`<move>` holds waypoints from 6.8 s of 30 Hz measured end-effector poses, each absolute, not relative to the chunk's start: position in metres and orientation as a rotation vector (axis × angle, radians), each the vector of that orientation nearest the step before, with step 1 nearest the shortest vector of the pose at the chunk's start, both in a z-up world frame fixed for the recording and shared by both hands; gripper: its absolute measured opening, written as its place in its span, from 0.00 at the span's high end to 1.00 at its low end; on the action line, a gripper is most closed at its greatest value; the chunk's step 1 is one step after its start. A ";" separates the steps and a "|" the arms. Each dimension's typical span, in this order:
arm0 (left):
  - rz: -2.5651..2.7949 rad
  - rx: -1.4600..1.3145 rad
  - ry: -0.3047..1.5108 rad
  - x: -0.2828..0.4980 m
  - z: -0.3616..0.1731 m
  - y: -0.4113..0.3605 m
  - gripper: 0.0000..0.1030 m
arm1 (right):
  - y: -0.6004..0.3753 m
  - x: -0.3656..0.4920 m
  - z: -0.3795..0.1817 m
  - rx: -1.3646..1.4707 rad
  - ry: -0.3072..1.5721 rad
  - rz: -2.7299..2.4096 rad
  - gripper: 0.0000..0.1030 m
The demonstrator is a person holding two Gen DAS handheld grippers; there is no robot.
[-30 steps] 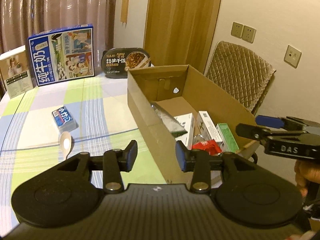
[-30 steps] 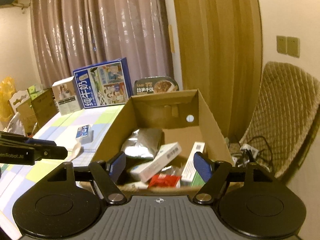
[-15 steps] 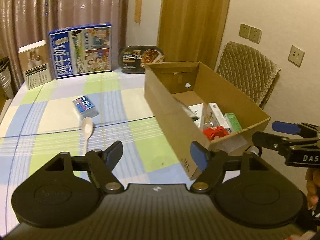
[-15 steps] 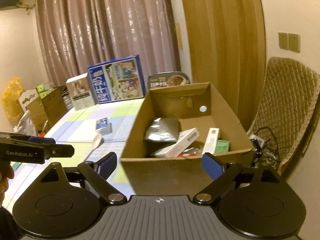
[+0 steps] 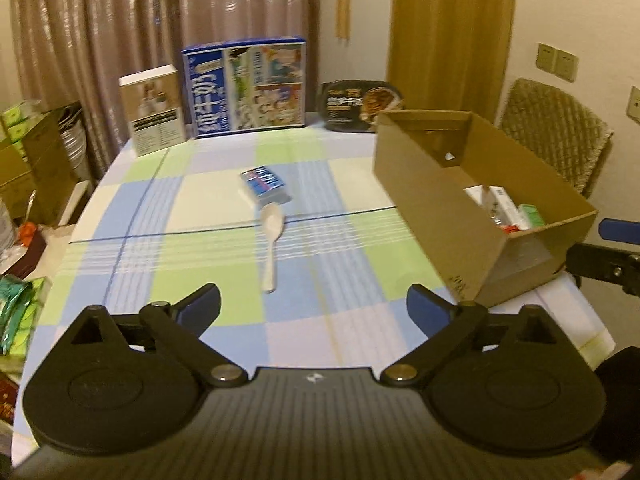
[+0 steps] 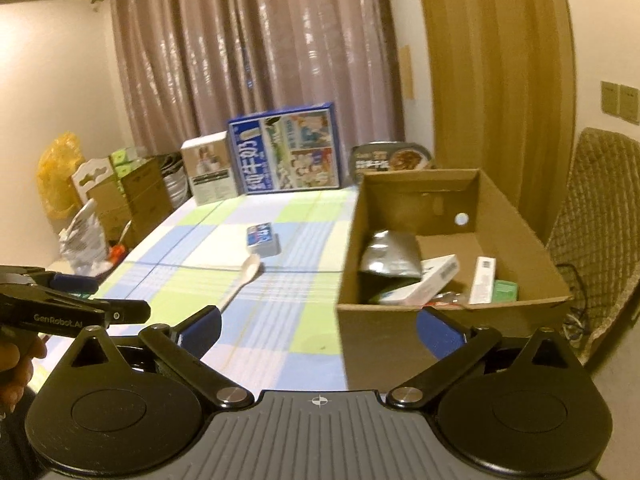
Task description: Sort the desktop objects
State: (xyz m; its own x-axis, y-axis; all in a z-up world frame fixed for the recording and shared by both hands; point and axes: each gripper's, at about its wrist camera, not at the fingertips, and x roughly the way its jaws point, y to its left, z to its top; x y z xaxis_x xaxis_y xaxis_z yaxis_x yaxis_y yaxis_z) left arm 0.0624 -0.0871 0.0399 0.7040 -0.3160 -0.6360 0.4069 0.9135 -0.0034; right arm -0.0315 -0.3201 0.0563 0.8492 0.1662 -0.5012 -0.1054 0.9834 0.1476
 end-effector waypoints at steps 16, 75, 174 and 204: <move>-0.308 0.074 0.702 0.070 0.031 -0.031 0.02 | -0.275 -0.019 0.052 0.062 0.575 0.222 0.02; -0.284 0.084 0.675 0.321 -0.081 0.011 0.02 | -0.168 0.267 -0.100 0.009 0.703 0.136 0.38; -0.421 0.214 0.724 0.150 -0.086 -0.044 0.39 | -0.217 0.113 -0.080 0.008 0.807 0.242 0.69; -0.421 0.116 0.674 0.166 -0.095 -0.033 0.32 | -0.193 0.116 -0.097 -0.066 0.692 0.085 0.69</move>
